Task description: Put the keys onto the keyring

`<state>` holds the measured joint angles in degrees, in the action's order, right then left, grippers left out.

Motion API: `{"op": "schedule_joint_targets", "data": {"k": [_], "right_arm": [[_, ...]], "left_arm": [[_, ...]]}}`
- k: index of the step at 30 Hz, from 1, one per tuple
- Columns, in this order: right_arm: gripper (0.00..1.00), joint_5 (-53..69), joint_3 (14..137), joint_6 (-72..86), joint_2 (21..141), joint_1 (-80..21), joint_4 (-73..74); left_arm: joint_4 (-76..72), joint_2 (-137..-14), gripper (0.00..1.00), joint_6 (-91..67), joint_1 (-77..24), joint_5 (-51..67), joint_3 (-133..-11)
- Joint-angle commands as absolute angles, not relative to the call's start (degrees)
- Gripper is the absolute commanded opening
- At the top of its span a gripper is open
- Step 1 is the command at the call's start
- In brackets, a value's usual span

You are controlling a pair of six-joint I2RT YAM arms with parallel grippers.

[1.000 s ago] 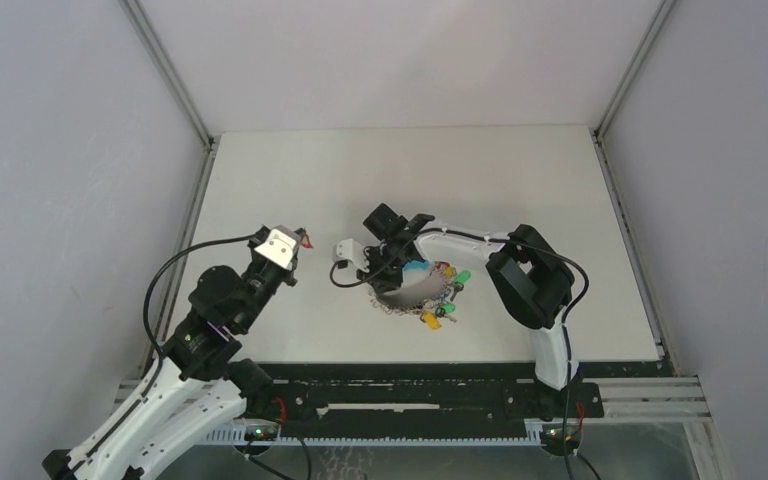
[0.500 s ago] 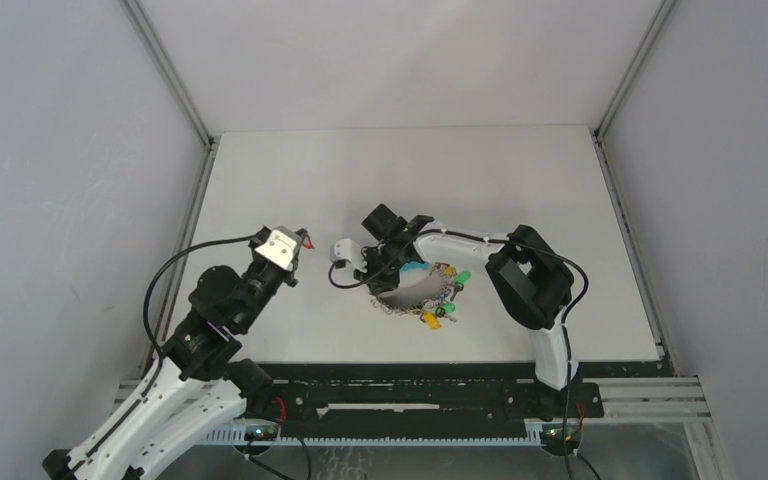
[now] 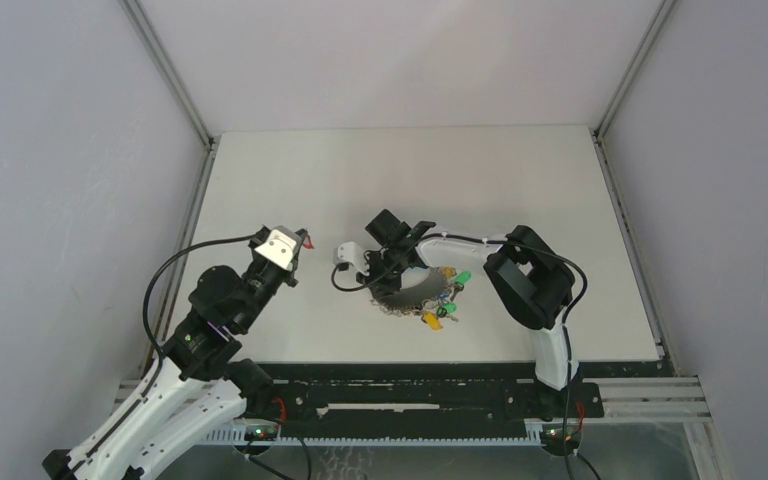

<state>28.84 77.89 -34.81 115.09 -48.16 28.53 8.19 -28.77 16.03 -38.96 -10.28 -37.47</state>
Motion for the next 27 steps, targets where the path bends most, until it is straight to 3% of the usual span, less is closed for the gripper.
{"op": "schedule_joint_targets", "data": {"k": [1,8,12,27], "right_arm": [[0.10,28.23,76.49,-33.38,113.06,-47.94,24.95],[0.09,26.72,75.47,-31.71,112.21,-47.99,22.19],[0.00,24.82,74.52,-29.90,110.57,-47.92,20.50],[0.00,24.21,75.99,-22.65,106.12,-47.20,26.85]], "left_arm": [[5.98,-28.87,0.00,15.15,-38.59,-9.71,-36.74],[5.98,-28.83,0.00,15.07,-38.64,-9.76,-36.73],[5.98,-28.78,0.00,15.03,-38.60,-9.66,-36.74],[5.98,-28.98,0.00,14.88,-38.66,-9.29,-36.83]]}}
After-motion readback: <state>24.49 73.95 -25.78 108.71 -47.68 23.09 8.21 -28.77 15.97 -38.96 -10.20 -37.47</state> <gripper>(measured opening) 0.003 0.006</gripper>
